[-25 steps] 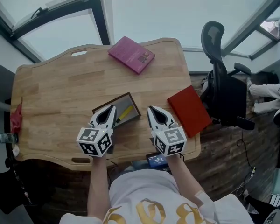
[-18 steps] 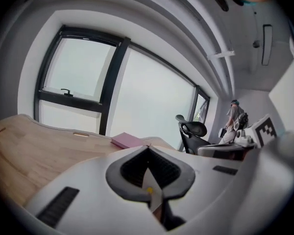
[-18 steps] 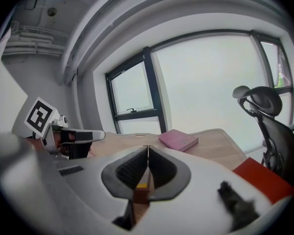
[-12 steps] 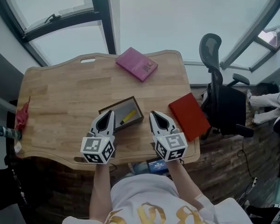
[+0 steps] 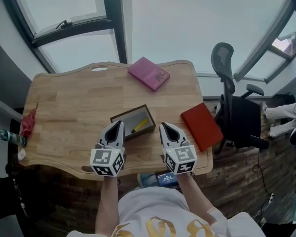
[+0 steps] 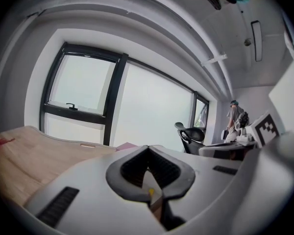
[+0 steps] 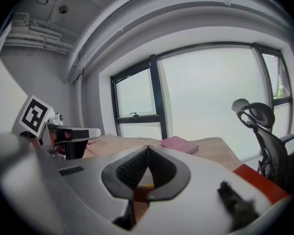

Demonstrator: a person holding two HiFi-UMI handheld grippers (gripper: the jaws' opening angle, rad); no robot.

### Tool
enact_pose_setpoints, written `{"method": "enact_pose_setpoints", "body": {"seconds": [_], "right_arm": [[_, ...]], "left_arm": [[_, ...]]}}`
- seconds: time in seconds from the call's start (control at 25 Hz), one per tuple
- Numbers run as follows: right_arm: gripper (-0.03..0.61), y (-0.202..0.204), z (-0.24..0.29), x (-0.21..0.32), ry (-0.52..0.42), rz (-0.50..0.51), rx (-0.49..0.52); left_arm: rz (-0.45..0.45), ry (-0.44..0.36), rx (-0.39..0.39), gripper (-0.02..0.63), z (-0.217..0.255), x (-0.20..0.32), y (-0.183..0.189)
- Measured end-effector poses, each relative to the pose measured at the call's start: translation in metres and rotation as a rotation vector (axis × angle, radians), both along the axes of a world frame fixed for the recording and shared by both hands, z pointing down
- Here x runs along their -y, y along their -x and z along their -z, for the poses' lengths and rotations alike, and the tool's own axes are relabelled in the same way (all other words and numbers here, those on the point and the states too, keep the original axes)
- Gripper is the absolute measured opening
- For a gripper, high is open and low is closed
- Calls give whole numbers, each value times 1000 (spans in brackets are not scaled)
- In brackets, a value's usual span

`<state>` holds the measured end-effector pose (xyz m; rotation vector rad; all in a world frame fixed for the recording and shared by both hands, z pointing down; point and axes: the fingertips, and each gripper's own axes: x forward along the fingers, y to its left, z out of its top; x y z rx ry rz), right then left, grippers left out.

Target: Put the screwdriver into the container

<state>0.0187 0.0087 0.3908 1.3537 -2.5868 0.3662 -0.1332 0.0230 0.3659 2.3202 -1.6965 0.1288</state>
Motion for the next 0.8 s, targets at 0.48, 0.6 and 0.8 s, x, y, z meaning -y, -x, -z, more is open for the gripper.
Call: {"method": "enact_pose_setpoints", "body": {"seconds": [0.48,0.6,0.8], "right_arm": [[31,-10,6,-1,-22,-22,-18],[31,-9,7,-1,-18,-21,-13],[31,-12,4,-3,-16,-19,-13]], "left_arm": [[-17,15,-16,12,-2,4,-5],[-25,36,41,12,-7,3,-7],[-33,57,62,12,-13,-1,-13]]}}
